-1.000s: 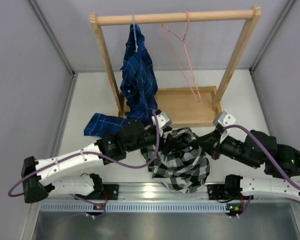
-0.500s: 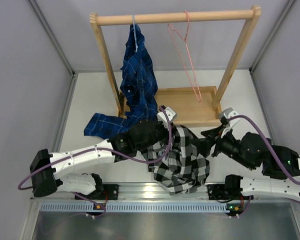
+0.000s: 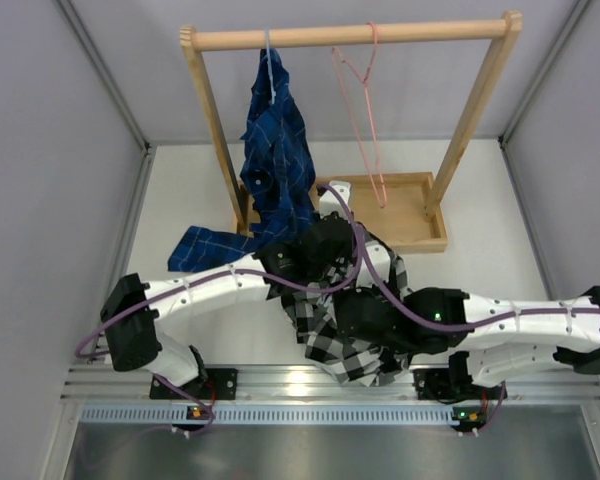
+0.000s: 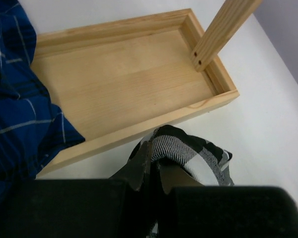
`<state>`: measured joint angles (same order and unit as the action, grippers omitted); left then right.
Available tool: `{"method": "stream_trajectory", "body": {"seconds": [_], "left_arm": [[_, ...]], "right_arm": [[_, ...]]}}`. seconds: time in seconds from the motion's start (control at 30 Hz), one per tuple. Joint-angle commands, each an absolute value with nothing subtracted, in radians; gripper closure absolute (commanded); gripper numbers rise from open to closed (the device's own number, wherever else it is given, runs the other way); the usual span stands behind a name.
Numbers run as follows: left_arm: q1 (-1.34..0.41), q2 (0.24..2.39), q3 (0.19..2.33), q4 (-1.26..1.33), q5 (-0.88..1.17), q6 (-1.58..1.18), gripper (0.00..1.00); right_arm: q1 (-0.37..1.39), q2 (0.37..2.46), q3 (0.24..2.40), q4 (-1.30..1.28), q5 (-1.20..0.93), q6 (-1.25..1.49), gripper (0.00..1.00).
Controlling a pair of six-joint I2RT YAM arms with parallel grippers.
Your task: Place the shirt on the hanger
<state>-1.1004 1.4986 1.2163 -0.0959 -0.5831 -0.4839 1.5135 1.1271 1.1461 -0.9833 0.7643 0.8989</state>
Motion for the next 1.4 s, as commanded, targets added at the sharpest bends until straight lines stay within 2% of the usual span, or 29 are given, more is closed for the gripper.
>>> {"method": "stream_trajectory", "body": {"seconds": [0.0,0.1,0.2,0.37,0.4,0.43,0.5,0.53,0.57,0.7,0.87,0.93,0.97,1.0,1.07,1.1,1.2,1.23,1.27,1.33,1.37], "left_arm": [[-1.078,1.516,1.264,-0.144,-0.621,-0.587,1.0],[-1.071,1.497,1.249,-0.143,-0.624,-0.612,1.0],[-1.068,1.48,1.244,-0.137,-0.617,-0.626,1.0],[-1.062,1.463,1.233,-0.121,-0.603,-0.627,1.0],[-1.058,1.457,1.232,-0.117,-0.601,-0.627,1.0],[-1.051,1.456,1.23,-0.117,-0.597,-0.627,1.0],[-1.037,1.444,1.224,-0.117,-0.597,-0.627,1.0],[-1.031,1.433,1.212,-0.117,-0.594,-0.627,1.0],[-1.025,1.425,1.204,-0.117,-0.594,-0.627,1.0],[-1.006,1.343,1.178,-0.097,-0.569,-0.522,1.0],[-1.008,1.119,1.079,0.05,-0.493,-0.302,1.0],[-1.009,0.979,1.066,0.072,-0.401,-0.193,1.0],[-1.012,0.907,1.078,0.069,-0.271,-0.152,1.0],[-1.032,0.872,1.103,0.066,-0.237,-0.117,1.0],[-1.06,0.775,1.118,0.066,-0.163,-0.063,1.0],[-1.061,0.749,1.123,0.063,-0.132,-0.06,1.0],[-1.062,0.704,1.105,0.064,-0.007,-0.101,1.0],[-1.062,0.709,1.065,0.064,-0.005,-0.144,1.0],[-1.062,0.735,1.037,0.067,-0.002,-0.165,1.0],[-1.063,0.812,0.95,0.069,0.012,-0.249,1.0],[-1.063,0.843,0.918,0.071,0.002,-0.283,1.0]], "right_arm": [[1.552,1.16,1.192,-1.088,0.925,1.032,0.24],[1.549,1.198,1.141,-1.059,0.982,1.089,0.21],[1.523,1.2,1.069,-0.931,0.98,1.045,0.23],[1.444,1.178,0.934,-0.682,0.878,0.87,0.37],[1.431,1.166,0.911,-0.567,0.846,0.833,0.41],[1.415,1.16,0.872,-0.534,0.809,0.797,0.53],[1.41,1.131,0.85,-0.5,0.807,0.778,0.68],[1.411,1.118,0.836,-0.485,0.808,0.752,0.89],[1.41,1.099,0.831,-0.479,0.808,0.733,0.99],[1.407,0.959,0.874,-0.469,0.787,0.566,1.0],[1.373,0.833,1.07,-0.469,0.58,0.226,1.0],[1.365,0.827,1.231,-0.477,0.49,0.132,1.0],[1.364,0.847,1.297,-0.506,0.467,0.105,1.0],[1.362,0.868,1.451,-0.535,0.442,0.074,1.0],[1.364,0.963,1.63,-0.669,0.385,0.058,1.0],[1.364,0.995,1.792,-0.719,0.385,0.06,1.0],[1.362,1.078,1.966,-0.886,0.551,0.102,1.0],[1.361,1.081,1.964,-0.915,0.712,0.119,1.0],[1.358,1.057,1.936,-0.932,0.776,0.141,1.0],[1.318,0.972,1.702,-0.942,0.818,0.208,1.0],[1.296,0.939,1.701,-0.942,0.819,0.242,1.0]]}}
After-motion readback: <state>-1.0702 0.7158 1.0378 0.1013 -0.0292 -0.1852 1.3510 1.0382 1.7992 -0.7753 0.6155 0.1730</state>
